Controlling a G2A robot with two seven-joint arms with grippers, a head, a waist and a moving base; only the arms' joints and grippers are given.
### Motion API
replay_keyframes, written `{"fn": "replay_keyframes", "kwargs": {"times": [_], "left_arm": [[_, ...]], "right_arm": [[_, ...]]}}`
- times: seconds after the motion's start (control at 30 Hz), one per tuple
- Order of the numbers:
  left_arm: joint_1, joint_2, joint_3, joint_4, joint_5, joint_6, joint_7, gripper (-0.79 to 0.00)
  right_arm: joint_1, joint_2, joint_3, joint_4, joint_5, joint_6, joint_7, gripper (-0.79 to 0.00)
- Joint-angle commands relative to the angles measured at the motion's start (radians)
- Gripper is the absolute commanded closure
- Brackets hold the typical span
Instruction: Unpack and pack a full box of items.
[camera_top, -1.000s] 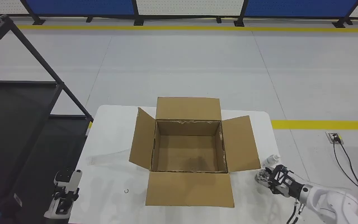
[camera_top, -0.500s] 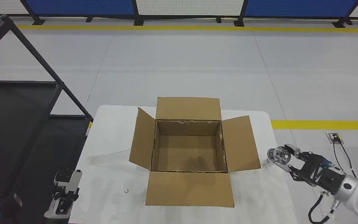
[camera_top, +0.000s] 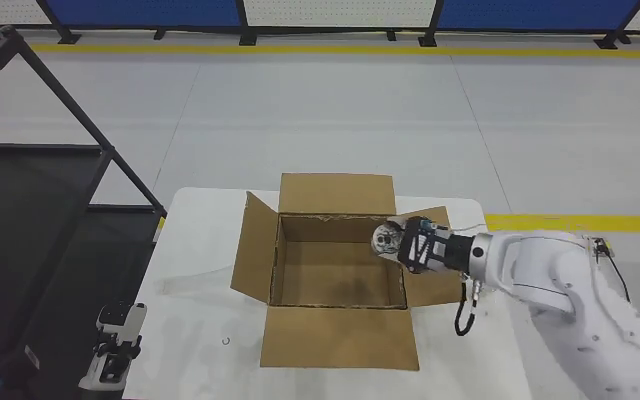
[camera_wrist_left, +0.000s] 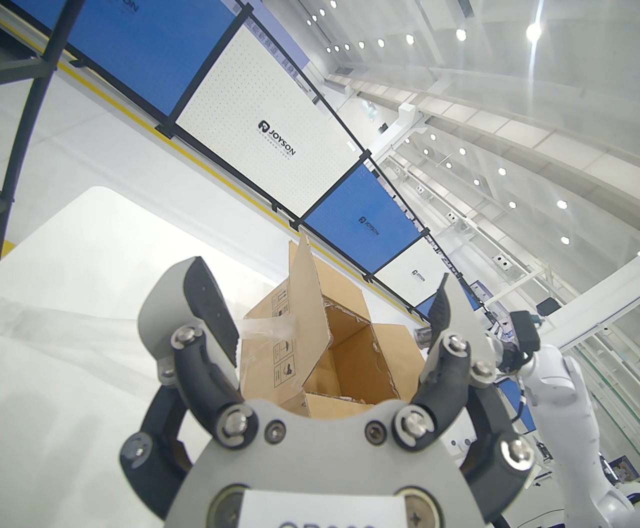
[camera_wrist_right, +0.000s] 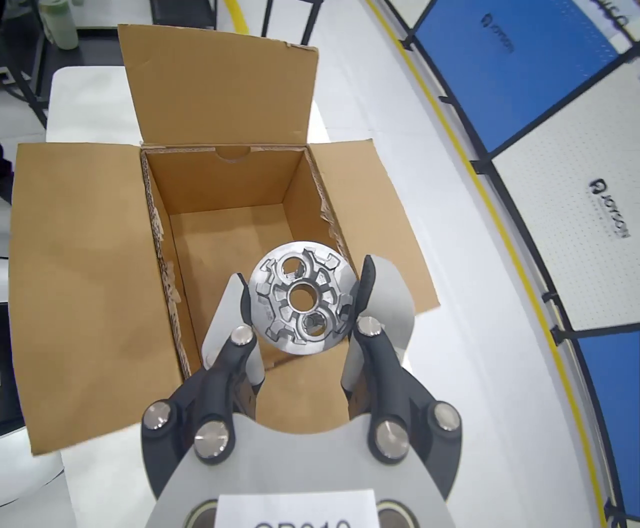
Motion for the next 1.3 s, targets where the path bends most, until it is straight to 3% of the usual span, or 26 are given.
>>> {"fn": "replay_keyframes", "kwargs": {"times": [0.0,0.3,0.6,1.03,1.27], "left_arm": [[0.0,0.0,0.0,0.0,0.0,0.0,0.0,-0.785],[0.0,0.0,0.0,0.0,0.0,0.0,0.0,-0.785],[0.0,0.0,0.0,0.0,0.0,0.0,0.0,-0.785],[0.0,0.0,0.0,0.0,0.0,0.0,0.0,-0.785],[0.0,0.0,0.0,0.0,0.0,0.0,0.0,-0.785]], "right_arm": [[0.116,-0.036,-0.14,0.078,0.002,0.03,-0.002,0.0],[0.357,-0.225,-0.544,0.354,-0.041,0.121,-0.025,0.0],[0.428,-0.396,-0.708,0.65,-0.077,0.228,-0.089,0.0],[0.407,-0.401,-0.699,0.683,-0.076,0.25,-0.1,0.0],[0.399,-0.457,-0.707,0.868,-0.029,0.213,-0.124,0.0]]}}
